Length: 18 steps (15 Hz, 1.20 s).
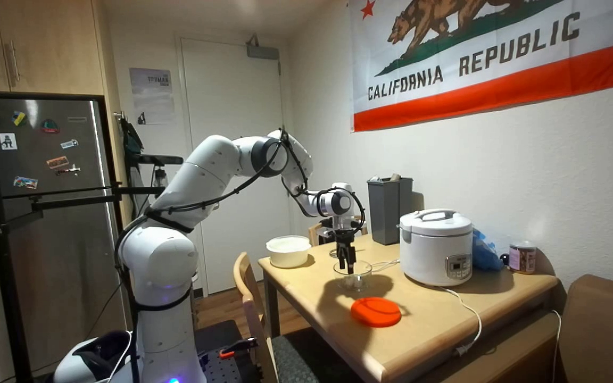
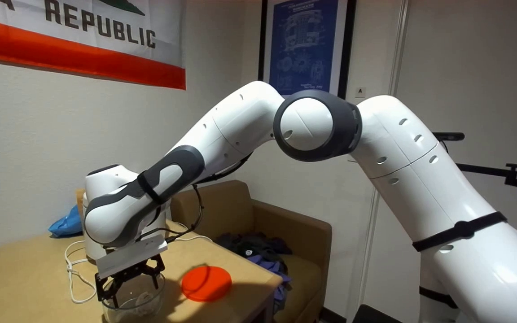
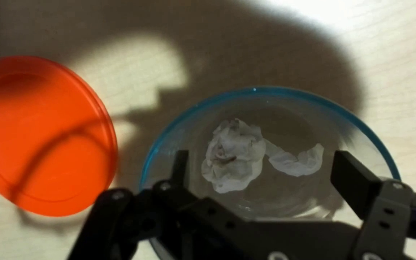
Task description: Remove the orange lid from the lunchbox, remove the white napkin from the lunchbox
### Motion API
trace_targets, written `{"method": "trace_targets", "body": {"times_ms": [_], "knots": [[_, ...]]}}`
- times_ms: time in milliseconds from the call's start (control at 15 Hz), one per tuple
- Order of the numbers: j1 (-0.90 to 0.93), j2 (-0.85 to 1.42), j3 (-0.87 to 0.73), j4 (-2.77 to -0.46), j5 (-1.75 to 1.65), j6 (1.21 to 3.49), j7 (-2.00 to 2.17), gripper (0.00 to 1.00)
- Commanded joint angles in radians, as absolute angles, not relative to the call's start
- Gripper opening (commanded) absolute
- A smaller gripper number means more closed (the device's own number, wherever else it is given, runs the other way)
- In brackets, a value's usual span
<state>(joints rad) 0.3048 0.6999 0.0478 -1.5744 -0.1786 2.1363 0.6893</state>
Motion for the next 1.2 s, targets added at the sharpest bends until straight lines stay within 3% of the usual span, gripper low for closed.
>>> {"method": "trace_targets", "body": {"times_ms": [0, 1133], "knots": [[0.302, 0.715, 0.034, -1.539, -0.147, 2.112, 0.653, 1.0], [0.297, 0.8, 0.029, -1.446, -0.11, 2.081, 0.618, 1.0]]}}
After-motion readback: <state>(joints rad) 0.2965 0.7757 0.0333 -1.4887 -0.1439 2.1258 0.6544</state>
